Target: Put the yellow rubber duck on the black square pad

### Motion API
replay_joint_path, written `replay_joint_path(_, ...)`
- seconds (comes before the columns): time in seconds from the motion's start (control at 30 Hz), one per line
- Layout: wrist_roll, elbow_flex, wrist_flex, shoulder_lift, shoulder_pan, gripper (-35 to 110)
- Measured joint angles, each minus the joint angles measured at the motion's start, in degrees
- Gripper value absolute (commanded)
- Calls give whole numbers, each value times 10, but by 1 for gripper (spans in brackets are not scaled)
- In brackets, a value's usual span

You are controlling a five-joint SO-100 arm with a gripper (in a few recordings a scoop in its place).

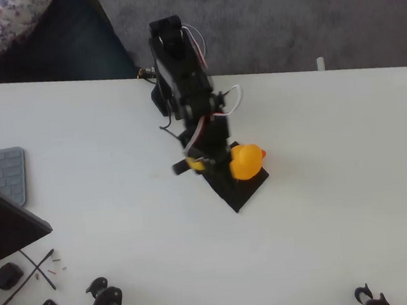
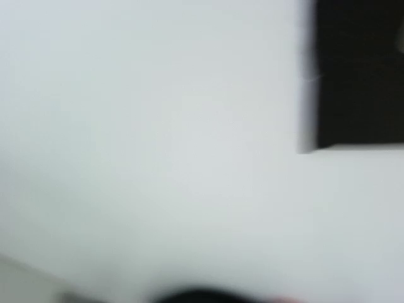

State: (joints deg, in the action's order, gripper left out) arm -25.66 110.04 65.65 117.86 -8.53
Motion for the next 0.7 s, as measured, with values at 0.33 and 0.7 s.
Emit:
replay_joint_path(0.33,4,-4,0,-4,221,32)
replay_joint_path(0.7,102,-4,-28,-4,293,13)
